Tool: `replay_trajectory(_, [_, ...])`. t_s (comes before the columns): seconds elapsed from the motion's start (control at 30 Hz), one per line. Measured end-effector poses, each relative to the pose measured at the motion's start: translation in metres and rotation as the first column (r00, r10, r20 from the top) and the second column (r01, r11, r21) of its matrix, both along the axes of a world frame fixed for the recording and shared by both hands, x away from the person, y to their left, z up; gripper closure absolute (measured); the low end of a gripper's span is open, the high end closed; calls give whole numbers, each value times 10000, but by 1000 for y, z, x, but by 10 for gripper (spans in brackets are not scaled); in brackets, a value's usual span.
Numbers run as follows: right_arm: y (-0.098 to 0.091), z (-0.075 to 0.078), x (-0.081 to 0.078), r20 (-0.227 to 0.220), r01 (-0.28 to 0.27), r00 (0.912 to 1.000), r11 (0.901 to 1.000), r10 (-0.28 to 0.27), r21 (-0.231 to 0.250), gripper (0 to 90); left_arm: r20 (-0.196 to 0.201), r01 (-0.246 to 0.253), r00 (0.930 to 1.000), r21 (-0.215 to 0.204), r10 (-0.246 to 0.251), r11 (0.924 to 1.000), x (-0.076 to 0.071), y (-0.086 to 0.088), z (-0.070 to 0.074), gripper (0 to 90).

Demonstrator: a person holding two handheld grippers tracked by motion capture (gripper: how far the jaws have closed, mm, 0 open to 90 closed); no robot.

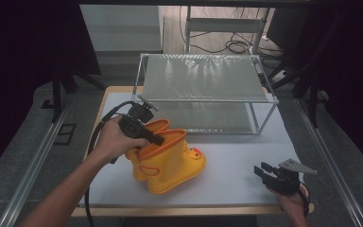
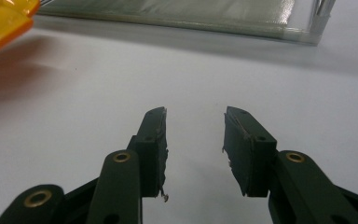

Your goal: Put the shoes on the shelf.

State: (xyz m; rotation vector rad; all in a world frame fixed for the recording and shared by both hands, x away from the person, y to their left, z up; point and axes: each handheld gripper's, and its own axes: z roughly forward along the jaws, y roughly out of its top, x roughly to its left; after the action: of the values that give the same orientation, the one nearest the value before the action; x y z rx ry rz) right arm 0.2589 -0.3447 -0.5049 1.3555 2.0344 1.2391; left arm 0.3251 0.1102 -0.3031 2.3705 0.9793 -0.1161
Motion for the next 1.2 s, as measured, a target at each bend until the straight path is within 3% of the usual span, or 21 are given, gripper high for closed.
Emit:
replay_trajectory(0.3, [0, 0, 0, -13, 0, 10000, 10000, 0, 24, 589, 75, 642, 9979, 58, -643, 9979, 2, -26, 23, 825])
replay_trajectory(0.83, [-2, -1, 0, -36, 68, 10000, 10000, -68, 33, 595, 272, 1402, 9899, -565, -1389, 9885, 11, -66, 60, 824])
replay_trajectory(1.2, [-4, -1, 1, -42, 124, 9999, 9999, -124, 44, 598, 385, 1681, 9855, -900, -1652, 9817, 22, -92, 103, 824])
